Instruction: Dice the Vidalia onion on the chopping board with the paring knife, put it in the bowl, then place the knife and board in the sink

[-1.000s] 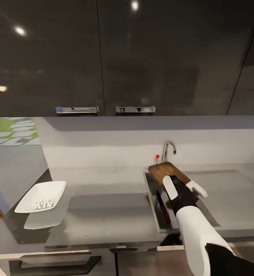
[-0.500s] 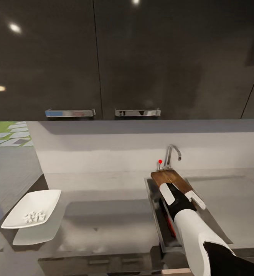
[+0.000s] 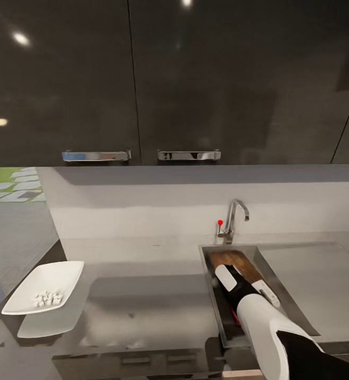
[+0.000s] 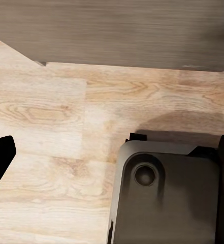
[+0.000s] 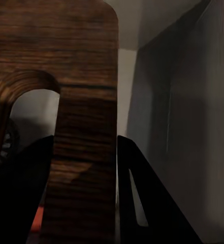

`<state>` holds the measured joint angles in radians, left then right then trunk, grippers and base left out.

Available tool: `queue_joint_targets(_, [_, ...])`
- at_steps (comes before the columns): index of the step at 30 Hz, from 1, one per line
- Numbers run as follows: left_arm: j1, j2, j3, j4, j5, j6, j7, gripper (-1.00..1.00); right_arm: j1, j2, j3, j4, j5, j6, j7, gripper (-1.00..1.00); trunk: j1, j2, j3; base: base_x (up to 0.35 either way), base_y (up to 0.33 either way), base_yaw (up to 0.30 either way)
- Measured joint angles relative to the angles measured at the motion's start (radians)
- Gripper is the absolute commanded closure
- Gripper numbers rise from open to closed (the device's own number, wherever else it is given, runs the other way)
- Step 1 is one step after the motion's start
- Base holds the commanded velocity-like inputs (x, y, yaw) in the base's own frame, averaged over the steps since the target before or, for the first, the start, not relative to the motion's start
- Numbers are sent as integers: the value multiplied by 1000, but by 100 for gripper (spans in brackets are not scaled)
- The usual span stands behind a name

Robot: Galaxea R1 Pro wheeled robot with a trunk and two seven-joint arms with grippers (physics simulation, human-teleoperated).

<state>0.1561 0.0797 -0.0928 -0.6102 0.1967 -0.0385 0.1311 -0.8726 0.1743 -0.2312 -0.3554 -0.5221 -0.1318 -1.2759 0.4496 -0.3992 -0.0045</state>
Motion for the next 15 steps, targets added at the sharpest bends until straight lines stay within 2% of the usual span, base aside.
queue_joint_targets(15, [0, 0, 0, 0, 0, 0, 0, -100, 0, 0, -2, 46, 2, 0, 12, 100, 0, 1, -14, 0, 0, 0])
